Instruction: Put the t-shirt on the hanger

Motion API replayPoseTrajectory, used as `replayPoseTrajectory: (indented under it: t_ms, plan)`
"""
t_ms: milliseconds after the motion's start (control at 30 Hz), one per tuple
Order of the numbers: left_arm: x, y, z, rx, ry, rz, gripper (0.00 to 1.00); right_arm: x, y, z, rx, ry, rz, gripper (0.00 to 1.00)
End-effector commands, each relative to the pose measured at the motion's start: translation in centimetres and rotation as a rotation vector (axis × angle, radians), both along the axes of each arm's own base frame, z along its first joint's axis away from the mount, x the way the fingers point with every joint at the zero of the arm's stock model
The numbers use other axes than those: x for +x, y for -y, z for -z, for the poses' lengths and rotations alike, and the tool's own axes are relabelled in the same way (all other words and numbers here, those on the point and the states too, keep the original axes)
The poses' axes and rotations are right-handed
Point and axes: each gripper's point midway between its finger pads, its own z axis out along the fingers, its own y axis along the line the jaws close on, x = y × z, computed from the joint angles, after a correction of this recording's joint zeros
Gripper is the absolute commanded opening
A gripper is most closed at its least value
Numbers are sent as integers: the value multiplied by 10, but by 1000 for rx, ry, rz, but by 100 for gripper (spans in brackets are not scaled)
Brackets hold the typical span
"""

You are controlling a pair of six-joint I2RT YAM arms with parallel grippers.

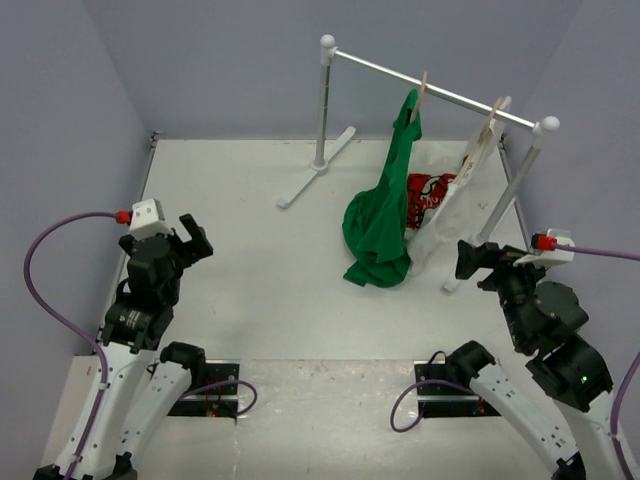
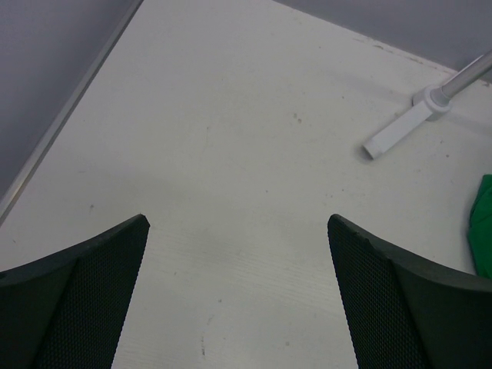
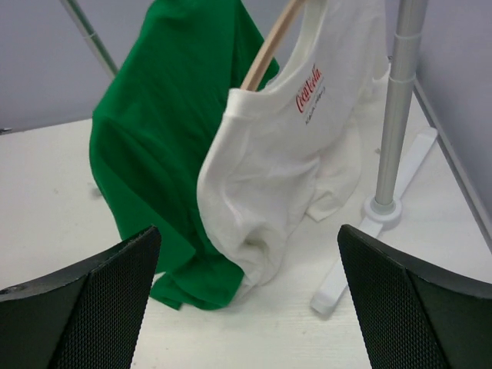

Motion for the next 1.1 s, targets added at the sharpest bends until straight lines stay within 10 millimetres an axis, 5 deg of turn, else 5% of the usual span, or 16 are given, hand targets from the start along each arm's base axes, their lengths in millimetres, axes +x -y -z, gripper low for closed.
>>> replayPoseTrajectory:
  t_ms: [0,500,1067]
  plan:
    - [1,-1,-2,20,23,8,100,-5,15,3,-1,51,58,99]
    - [-3,-2,-3,19,48,11,100,-9,37,19,-6,28,182,99]
    - [-2,0,0,24,46,26,100,-9,37,19,-5,37,177,99]
